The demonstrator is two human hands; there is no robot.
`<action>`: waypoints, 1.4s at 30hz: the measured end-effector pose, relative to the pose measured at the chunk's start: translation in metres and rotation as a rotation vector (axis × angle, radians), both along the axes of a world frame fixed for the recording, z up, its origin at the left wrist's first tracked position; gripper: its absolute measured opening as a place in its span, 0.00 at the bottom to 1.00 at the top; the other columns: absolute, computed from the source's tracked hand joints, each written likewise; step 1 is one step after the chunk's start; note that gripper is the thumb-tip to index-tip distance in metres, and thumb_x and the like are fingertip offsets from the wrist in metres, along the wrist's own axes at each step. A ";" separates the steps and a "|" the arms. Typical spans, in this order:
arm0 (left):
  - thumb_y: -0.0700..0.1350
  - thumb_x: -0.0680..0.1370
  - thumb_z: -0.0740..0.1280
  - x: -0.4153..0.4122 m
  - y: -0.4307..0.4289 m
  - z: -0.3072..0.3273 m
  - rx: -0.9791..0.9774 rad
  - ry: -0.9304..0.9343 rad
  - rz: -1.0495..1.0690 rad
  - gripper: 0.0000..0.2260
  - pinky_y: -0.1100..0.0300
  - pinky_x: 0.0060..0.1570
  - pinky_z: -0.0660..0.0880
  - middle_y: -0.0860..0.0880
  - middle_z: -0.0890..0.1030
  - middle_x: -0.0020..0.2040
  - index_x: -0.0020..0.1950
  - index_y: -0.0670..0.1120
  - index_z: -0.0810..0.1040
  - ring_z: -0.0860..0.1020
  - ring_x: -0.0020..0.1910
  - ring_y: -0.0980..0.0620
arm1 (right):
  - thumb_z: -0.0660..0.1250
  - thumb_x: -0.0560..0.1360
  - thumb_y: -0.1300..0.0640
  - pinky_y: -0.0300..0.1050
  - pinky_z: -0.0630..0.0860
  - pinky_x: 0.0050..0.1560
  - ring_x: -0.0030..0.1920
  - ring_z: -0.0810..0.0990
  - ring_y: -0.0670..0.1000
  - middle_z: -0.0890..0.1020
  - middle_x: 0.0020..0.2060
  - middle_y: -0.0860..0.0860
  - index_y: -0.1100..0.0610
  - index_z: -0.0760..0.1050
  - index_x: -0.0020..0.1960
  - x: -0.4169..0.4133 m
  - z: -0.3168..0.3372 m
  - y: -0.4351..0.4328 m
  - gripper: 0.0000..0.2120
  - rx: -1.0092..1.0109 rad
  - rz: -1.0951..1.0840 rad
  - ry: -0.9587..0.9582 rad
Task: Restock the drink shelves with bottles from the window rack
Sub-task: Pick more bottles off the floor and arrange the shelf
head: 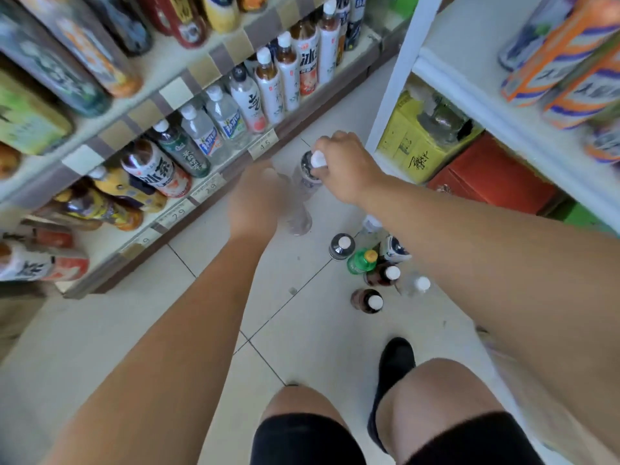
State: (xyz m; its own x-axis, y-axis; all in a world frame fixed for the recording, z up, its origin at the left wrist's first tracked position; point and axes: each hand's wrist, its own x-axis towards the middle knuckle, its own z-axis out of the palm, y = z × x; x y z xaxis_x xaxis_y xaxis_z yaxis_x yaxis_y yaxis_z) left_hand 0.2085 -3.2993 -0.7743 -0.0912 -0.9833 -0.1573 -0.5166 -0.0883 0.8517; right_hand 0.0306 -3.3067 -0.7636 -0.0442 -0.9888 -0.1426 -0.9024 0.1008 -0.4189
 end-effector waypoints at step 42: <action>0.51 0.83 0.60 0.247 0.118 0.847 -0.671 0.485 0.459 0.11 0.36 0.55 0.78 0.49 0.86 0.51 0.57 0.59 0.81 0.82 0.47 0.48 | 0.65 0.77 0.47 0.53 0.78 0.43 0.38 0.81 0.56 0.85 0.36 0.57 0.61 0.81 0.42 0.270 0.832 0.054 0.18 -0.530 0.362 -1.186</action>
State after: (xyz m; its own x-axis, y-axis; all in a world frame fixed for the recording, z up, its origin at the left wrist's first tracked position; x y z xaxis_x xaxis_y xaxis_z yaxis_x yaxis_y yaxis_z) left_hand 0.4551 -3.1809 0.0730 0.4199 -0.8108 0.4078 -0.1290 0.3914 0.9111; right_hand 0.3001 -3.2529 0.0684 0.1114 -0.8662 0.4871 0.0865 -0.4799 -0.8731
